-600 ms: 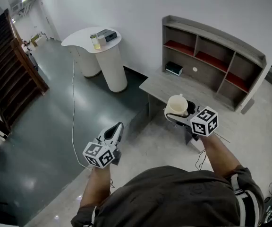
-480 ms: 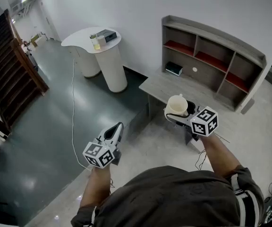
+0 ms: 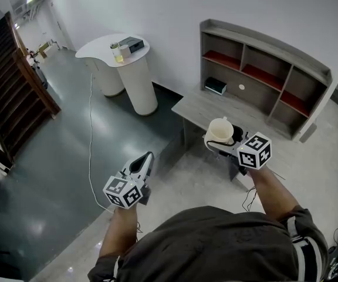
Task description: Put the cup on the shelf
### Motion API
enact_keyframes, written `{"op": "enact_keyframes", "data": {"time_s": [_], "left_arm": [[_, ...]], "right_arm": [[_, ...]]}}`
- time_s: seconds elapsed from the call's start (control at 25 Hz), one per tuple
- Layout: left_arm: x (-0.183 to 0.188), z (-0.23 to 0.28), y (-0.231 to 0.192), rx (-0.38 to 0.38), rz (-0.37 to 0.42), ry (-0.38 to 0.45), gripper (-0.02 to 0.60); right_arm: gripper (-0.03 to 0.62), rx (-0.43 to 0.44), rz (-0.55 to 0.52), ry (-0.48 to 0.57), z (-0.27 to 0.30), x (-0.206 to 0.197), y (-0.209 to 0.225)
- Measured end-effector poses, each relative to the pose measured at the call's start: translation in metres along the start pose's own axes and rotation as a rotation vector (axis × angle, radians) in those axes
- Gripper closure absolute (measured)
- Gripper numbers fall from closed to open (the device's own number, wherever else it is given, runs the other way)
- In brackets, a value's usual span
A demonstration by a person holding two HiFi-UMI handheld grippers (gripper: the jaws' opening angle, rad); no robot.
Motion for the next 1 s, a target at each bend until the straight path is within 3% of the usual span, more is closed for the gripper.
{"op": "enact_keyframes", "data": {"time_s": [0.28, 0.72, 1.0], "left_arm": [[0.001, 0.016, 0.021, 0.019, 0.007, 0.008, 0.578], [-0.016, 0.052, 0.091, 0.064, -0.004, 0.008, 0.578], [-0.014, 0.079, 0.094, 0.067, 0.004, 0.004, 0.578]], "right_arm": [[0.183, 0.021, -0.008, 0.001, -0.019, 0.001, 0.016], [0.183, 0.067, -0.016, -0.019, -0.075, -0.010, 0.060], [0.183, 0.066, -0.008, -0.013, -0.083, -0.011, 0.086]]}}
Point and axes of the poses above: the fingertips, and each gripper's own axes: z forward along the fingers, y to its right, x out of its top, the point moved 9 cm from there along -z, backward along the fingers, and after that the axes turned 11 degrees about x, right-handed, at the moved point
